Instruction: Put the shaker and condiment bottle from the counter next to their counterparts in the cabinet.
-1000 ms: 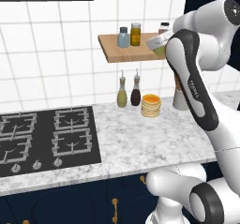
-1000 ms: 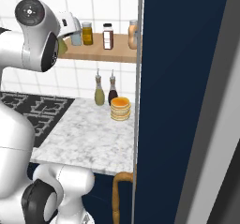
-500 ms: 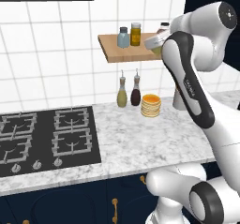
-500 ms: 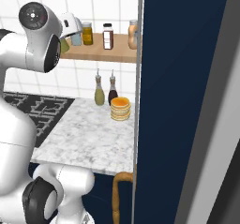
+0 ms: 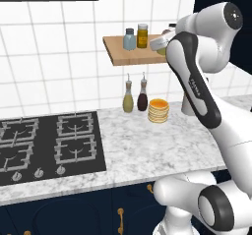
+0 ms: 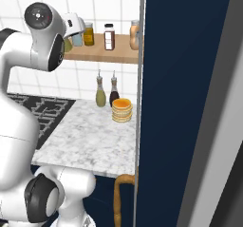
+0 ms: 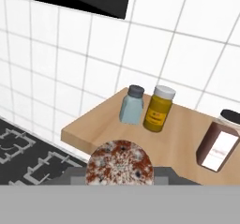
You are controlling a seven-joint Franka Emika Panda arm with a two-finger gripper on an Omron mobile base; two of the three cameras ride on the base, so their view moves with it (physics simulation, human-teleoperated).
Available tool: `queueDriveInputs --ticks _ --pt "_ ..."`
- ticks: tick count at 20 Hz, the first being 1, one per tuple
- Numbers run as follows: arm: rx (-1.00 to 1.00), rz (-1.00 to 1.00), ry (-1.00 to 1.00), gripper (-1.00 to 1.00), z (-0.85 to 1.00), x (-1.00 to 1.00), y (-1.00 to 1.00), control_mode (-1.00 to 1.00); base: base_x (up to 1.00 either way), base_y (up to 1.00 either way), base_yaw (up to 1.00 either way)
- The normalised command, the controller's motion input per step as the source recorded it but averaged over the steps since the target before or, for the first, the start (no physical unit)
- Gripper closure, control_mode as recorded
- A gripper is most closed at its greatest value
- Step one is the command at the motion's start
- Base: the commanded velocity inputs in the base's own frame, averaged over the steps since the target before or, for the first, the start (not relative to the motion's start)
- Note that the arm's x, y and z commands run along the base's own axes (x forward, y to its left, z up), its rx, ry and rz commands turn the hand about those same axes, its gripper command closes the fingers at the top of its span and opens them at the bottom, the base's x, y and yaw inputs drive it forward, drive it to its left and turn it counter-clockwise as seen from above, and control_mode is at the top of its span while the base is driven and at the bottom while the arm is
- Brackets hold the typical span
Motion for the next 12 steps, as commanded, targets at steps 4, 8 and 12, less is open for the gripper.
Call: queueDriveInputs --ticks 4,8,12 --pt "-0.01 0.0 0.0 1.0 -0.01 0.03 0.0 -1.0 0.0 0.0 0.0" --pt "-0.03 0.0 0.0 1.0 -0.04 0.07 0.0 -1.0 0.0 0.0 0.0" --pt "-0.03 0.0 0.0 1.0 -0.06 0.12 0.0 -1.0 0.0 0.0 0.0"
